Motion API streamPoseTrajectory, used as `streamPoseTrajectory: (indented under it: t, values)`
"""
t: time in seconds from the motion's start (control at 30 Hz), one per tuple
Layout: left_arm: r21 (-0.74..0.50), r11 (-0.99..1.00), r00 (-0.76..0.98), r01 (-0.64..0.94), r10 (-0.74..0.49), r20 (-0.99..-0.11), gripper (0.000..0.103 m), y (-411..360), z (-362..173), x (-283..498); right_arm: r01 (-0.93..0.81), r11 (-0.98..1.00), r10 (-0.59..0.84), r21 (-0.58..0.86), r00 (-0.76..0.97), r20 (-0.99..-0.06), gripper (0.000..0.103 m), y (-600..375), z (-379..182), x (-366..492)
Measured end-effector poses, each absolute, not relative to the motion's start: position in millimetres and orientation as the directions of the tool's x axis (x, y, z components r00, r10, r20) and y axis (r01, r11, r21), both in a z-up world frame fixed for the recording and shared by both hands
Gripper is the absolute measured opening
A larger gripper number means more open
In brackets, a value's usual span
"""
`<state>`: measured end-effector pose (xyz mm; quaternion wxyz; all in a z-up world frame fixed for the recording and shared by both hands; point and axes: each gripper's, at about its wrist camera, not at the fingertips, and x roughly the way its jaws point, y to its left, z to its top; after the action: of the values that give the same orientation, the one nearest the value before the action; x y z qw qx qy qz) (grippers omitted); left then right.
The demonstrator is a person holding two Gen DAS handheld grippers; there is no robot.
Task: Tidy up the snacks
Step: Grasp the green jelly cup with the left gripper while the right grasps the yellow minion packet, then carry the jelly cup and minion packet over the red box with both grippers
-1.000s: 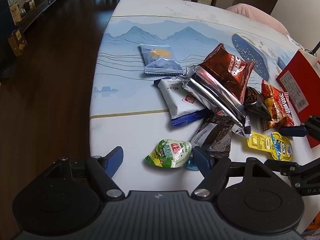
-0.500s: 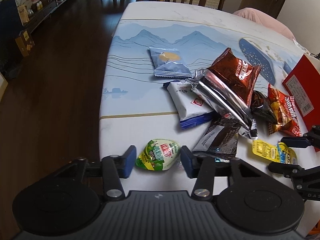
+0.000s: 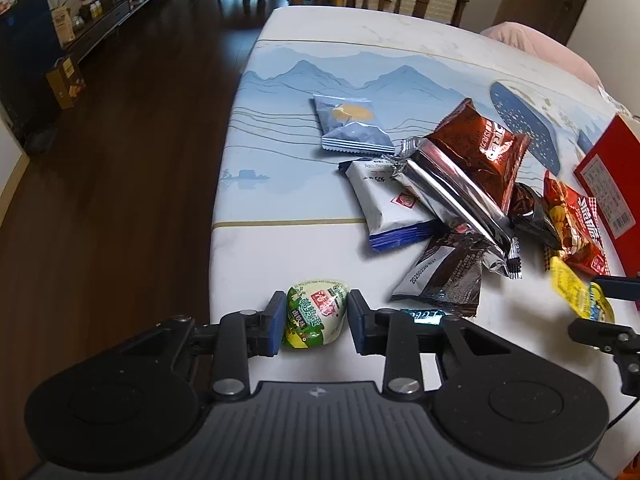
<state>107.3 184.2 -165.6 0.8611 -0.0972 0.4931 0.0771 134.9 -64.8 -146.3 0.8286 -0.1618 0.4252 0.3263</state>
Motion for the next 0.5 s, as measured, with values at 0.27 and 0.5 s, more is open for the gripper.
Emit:
streamPoseTrajectory:
  t: [0.27,0.5]
  values:
    - [-0.113,0.958,0.515,-0.264,0.041,-0.856,0.031,182.9,-156.6,98.8,-0.658,0.753,0.415,0.011,0.462,-0.784,0.051,-81.0,-125.6,128.3]
    - [-0.131,0.951,0.533,-0.279,0.040,-0.845,0.031,173.2,-131.5,91.0,-0.638,0.770,0.430,0.010,0.506,-0.748,0.051,-102.2,-96.8,124.8]
